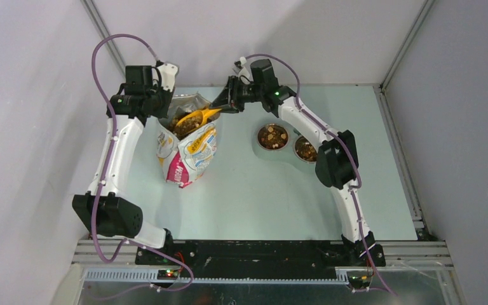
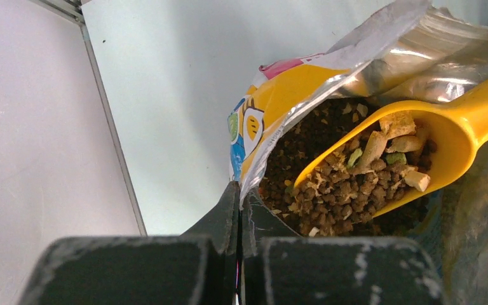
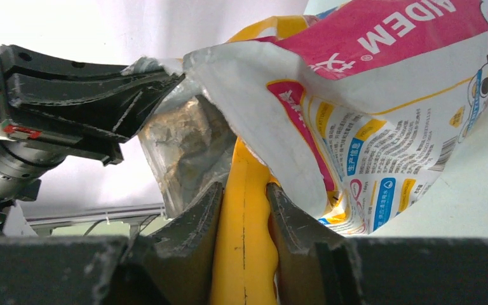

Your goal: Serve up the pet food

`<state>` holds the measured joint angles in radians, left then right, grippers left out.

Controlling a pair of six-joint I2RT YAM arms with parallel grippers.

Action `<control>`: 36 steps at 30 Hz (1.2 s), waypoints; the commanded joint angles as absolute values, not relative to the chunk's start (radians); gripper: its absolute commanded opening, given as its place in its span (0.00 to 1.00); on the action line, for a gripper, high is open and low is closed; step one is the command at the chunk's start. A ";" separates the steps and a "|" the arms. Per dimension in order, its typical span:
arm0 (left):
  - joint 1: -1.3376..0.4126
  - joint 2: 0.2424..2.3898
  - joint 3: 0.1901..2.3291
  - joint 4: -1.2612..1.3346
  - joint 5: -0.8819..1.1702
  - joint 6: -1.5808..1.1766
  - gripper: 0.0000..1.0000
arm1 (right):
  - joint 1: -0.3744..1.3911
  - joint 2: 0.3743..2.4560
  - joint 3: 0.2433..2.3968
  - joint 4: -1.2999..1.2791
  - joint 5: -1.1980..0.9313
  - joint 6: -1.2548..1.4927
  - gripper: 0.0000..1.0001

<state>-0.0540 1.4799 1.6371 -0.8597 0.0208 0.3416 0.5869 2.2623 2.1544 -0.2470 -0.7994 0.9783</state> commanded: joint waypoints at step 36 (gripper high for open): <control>-0.040 1.488 1.670 -0.912 -0.122 0.434 0.00 | 0.474 2.184 1.877 0.537 -1.054 1.576 0.00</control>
<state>-0.0540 1.4799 1.6371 -0.8600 -0.0422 0.3813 0.5335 2.2326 1.9095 0.3183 -1.0195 1.4429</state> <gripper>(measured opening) 0.003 0.302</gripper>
